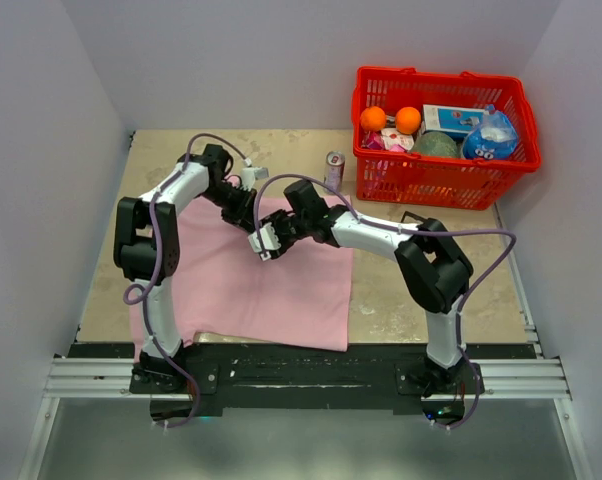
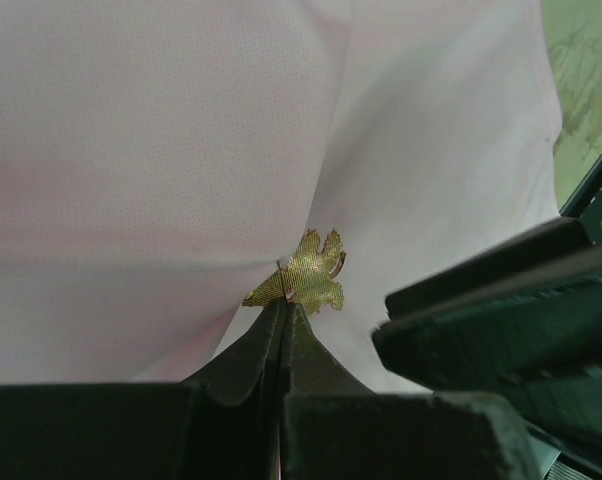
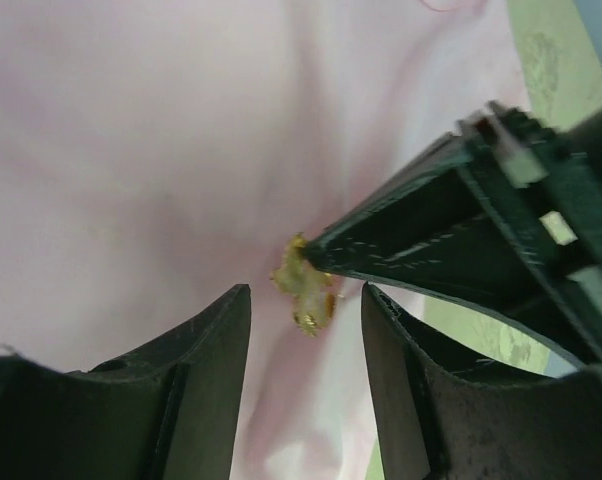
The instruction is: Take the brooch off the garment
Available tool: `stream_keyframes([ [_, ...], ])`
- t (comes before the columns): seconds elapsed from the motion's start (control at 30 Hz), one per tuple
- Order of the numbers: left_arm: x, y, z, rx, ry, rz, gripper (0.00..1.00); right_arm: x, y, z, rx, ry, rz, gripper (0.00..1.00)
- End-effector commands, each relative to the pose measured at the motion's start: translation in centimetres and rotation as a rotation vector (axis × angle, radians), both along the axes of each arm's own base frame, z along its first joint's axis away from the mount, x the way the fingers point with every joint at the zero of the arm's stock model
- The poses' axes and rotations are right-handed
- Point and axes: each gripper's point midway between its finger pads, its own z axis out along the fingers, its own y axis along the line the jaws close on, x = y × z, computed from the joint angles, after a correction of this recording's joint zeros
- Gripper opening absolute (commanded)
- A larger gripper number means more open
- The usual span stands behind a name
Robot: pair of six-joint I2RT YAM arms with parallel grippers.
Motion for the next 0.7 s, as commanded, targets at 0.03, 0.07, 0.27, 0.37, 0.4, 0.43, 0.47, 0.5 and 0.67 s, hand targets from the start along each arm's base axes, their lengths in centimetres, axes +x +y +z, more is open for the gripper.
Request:
stream_keyframes([
  [0.03,-0.7,-0.8,1.7,-0.07,0.037,-0.06,0.0,0.0,0.6,0.8,-0.006,-0.081,0.114,0.5],
  [0.07,-0.6,-0.9,1.7,-0.071,0.037,-0.064,0.0,0.0,0.7,0.6,-0.01,-0.083,0.118,0.5],
  [0.27,-0.9,-0.9,1.9,-0.083,0.057,-0.075,0.0,0.8,1.1,0.2,0.003,-0.157,0.085,0.44],
  [0.37,-1.0,-0.8,2.1,-0.089,0.065,-0.074,0.0,1.1,1.2,0.3,0.023,-0.189,0.067,0.35],
  [0.4,-1.0,-0.8,2.1,-0.089,0.069,-0.071,0.0,1.2,1.1,0.3,0.026,-0.192,0.063,0.33],
  [0.43,-1.0,-0.8,2.2,-0.092,0.068,-0.07,0.0,1.2,1.0,0.1,0.023,-0.189,0.061,0.31],
  [0.47,-1.0,-0.8,2.2,-0.096,0.069,-0.069,0.0,1.1,1.0,-0.1,0.021,-0.187,0.063,0.29],
  [0.5,-1.1,-0.8,2.3,-0.101,0.076,-0.071,0.0,1.0,1.0,-0.3,0.017,-0.182,0.063,0.26],
  [0.67,-1.3,-0.9,2.5,-0.11,0.085,-0.068,0.0,0.6,1.0,-0.5,0.042,-0.178,0.052,0.07],
])
